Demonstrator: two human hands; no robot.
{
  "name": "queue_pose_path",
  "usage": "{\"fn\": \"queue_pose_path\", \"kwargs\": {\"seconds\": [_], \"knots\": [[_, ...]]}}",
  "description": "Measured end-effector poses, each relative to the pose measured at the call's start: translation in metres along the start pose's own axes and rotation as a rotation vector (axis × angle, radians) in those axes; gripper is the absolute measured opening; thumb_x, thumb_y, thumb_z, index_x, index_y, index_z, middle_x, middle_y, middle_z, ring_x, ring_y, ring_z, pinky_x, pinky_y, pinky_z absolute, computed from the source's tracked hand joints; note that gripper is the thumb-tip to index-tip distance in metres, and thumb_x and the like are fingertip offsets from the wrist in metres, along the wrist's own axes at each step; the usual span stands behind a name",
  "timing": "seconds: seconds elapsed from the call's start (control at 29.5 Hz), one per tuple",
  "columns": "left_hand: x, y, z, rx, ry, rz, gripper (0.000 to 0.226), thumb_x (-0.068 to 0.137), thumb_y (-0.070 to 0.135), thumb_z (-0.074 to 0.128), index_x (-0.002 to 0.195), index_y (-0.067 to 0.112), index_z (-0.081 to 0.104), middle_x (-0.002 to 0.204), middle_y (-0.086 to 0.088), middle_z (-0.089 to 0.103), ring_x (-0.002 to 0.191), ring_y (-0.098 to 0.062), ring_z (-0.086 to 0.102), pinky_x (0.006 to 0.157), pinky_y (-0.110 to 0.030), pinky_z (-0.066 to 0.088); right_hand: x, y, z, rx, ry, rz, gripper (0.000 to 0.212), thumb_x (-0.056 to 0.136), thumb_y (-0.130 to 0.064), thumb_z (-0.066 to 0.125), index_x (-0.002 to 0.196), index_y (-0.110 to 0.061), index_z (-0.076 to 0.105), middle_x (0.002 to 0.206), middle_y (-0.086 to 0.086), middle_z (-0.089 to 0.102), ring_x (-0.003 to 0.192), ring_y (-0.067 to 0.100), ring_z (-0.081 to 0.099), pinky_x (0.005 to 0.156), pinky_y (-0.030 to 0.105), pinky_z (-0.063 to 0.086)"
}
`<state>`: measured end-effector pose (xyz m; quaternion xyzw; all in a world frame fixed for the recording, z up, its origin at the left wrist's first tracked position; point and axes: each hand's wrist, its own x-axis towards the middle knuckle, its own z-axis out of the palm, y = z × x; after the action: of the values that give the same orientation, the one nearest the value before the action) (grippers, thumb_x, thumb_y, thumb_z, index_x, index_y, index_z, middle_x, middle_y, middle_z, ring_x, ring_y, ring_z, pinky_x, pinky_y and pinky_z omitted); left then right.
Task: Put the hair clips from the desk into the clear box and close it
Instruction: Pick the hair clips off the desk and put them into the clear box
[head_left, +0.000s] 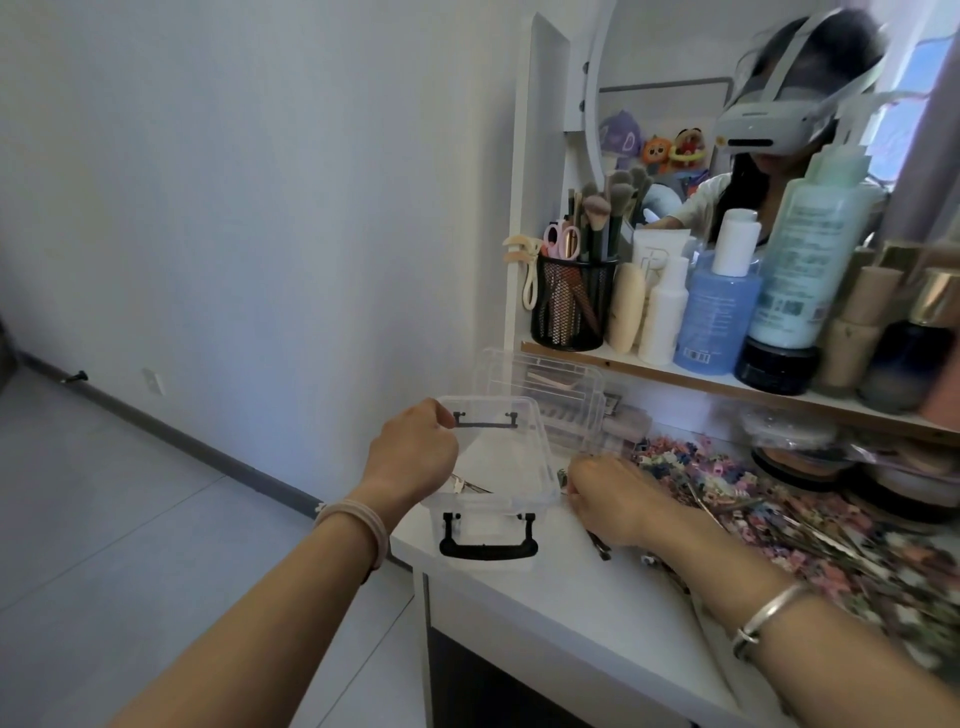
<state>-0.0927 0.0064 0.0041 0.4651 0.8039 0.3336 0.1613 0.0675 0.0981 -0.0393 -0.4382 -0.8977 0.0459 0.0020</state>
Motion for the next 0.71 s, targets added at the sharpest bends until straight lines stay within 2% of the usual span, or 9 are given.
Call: {"fn": "queue_pose_path", "kwargs": {"seconds": [0.1, 0.2, 0.27, 0.34, 0.44, 0.51, 0.61, 0.71], "knots": [[0.0, 0.0, 0.001, -0.002, 0.001, 0.004, 0.037, 0.091, 0.005, 0.035, 0.122, 0.013, 0.053, 0.133, -0.01, 0.052, 0.111, -0.032, 0.054, 0.098, -0.04, 0.045, 0.0, -0.003, -0.02, 0.332, 0.14, 0.039, 0.007, 0.095, -0.013, 0.042, 0.088, -0.013, 0.045, 0.081, 0.001, 0.052, 0.078, 0.019, 0.055, 0.059, 0.027, 0.043], [-0.001, 0.002, 0.003, -0.008, 0.002, 0.008, 0.038, 0.091, 0.004, 0.034, 0.123, 0.012, 0.052, 0.134, -0.009, 0.051, 0.113, -0.031, 0.053, 0.098, -0.038, 0.044, 0.0, -0.018, -0.055, 0.755, 0.324, 0.03, 0.009, 0.093, -0.02, 0.051, 0.084, -0.019, 0.05, 0.078, -0.004, 0.054, 0.068, 0.009, 0.05, 0.06, 0.022, 0.041], [-0.002, 0.005, 0.005, -0.008, -0.002, 0.015, 0.039, 0.091, 0.004, 0.034, 0.124, 0.012, 0.052, 0.135, -0.009, 0.05, 0.117, -0.029, 0.05, 0.098, -0.036, 0.041, -0.001, -0.029, -0.069, 0.844, 0.283, -0.006, 0.013, 0.089, -0.02, 0.059, 0.077, -0.022, 0.056, 0.076, -0.004, 0.057, 0.066, 0.008, 0.05, 0.061, 0.021, 0.042], [-0.004, 0.007, 0.007, -0.011, -0.009, 0.02, 0.04, 0.091, 0.003, 0.033, 0.125, 0.012, 0.051, 0.136, -0.008, 0.049, 0.119, -0.028, 0.048, 0.099, -0.035, 0.04, -0.004, -0.033, -0.071, 0.836, 0.204, 0.003, 0.009, 0.087, -0.021, 0.062, 0.079, -0.017, 0.063, 0.072, -0.001, 0.06, 0.063, 0.009, 0.052, 0.059, 0.021, 0.044], [-0.006, 0.009, 0.008, -0.01, -0.012, 0.021, 0.04, 0.091, 0.003, 0.032, 0.125, 0.012, 0.051, 0.137, -0.009, 0.049, 0.121, -0.028, 0.047, 0.102, -0.036, 0.04, -0.012, -0.02, -0.066, 0.832, 0.217, 0.103, 0.01, 0.088, -0.019, 0.06, 0.078, -0.015, 0.062, 0.068, 0.0, 0.06, 0.06, 0.01, 0.056, 0.061, 0.022, 0.05], [-0.007, 0.009, 0.009, -0.014, -0.011, 0.021, 0.04, 0.091, 0.003, 0.032, 0.125, 0.011, 0.051, 0.137, -0.009, 0.048, 0.121, -0.029, 0.047, 0.103, -0.039, 0.041, -0.02, -0.007, -0.057, 0.701, 0.164, 0.143, 0.011, 0.089, -0.015, 0.059, 0.077, -0.015, 0.06, 0.073, 0.001, 0.062, 0.061, 0.009, 0.058, 0.062, 0.021, 0.051], [-0.009, 0.009, 0.009, -0.006, -0.011, 0.019, 0.04, 0.09, 0.002, 0.032, 0.124, 0.011, 0.052, 0.137, -0.009, 0.048, 0.121, -0.029, 0.047, 0.103, -0.041, 0.041, -0.031, -0.002, -0.033, 0.414, -0.02, 0.144, 0.005, 0.085, -0.015, 0.063, 0.084, -0.011, 0.066, 0.085, 0.005, 0.065, 0.072, 0.013, 0.059, 0.067, 0.024, 0.05], [-0.01, 0.009, 0.009, -0.002, -0.006, 0.018, 0.04, 0.091, 0.002, 0.032, 0.124, 0.011, 0.052, 0.136, -0.01, 0.049, 0.12, -0.029, 0.047, 0.103, -0.04, 0.041, -0.033, -0.005, -0.012, 0.224, -0.119, 0.12, 0.01, 0.078, -0.012, 0.066, 0.072, -0.004, 0.069, 0.086, 0.012, 0.071, 0.078, 0.023, 0.066, 0.07, 0.034, 0.052]]}}
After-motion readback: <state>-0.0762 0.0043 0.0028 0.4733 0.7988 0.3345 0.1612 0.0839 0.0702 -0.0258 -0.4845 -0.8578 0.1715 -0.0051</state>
